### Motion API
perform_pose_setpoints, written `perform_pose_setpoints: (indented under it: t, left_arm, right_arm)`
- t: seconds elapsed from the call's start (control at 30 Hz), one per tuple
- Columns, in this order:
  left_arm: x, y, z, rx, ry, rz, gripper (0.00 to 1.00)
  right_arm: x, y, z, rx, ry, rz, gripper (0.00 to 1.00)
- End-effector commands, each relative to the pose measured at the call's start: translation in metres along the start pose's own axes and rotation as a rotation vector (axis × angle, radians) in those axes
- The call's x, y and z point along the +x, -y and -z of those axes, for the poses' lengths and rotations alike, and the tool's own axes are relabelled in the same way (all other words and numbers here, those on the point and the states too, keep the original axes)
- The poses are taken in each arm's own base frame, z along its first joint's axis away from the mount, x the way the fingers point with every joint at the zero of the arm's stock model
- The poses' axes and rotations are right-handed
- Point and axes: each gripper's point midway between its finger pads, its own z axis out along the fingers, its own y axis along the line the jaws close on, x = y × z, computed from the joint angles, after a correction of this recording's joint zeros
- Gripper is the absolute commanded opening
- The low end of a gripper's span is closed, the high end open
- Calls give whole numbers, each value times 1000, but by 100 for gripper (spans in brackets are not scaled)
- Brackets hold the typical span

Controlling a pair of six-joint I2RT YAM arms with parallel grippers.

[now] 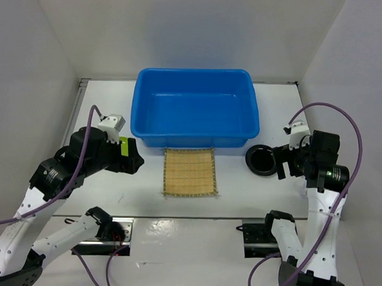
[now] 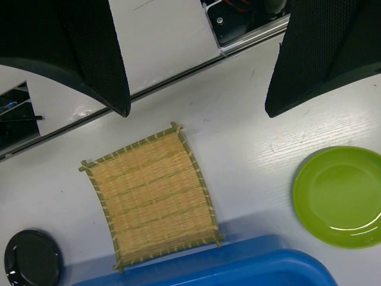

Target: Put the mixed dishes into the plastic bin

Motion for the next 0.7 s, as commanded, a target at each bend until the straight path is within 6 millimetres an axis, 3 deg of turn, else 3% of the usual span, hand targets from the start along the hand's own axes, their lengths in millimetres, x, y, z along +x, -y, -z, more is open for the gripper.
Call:
perform_pose_setpoints:
  t: [0.0,0.13,0.23,0.33,0.37,0.43,0.5,0.57,0.67]
  left_arm:
    - [-3,18,-8,88,7,24,100]
    - [11,8,-18,34,-66,12,100]
    - [-5,-3,2,-30,-8,-19,100]
    - [-26,-18,30,-107,100,-43,100]
    - [-28,-23,35,-128,122,-51,100]
    - [-34,-29,43,-161,164,-46,100]
    - [-32,-31,39,-161,167,-56,100]
    - [-29,-27,32,-133,166,-71,100]
    - [-29,-26,38,-117,185,-69,100]
  right_arm:
    - [5,-1,-1,-9,-24,21,99]
    - [-14,9,-10,-26,-17,99,99]
    - [-23,28,-35,27,-70,125,99]
    - [-30,54,-73,100,-161,71,99]
    - [-25,54,-95,68,-225,58,99]
    - [-36,53,-113,28,-230,20,99]
    - [-36,50,-138,-25,-279,-13,99]
    - [-47,41,-146,-105,-270,-26,98]
    - [-43,7,-155,-303,-322,-34,98]
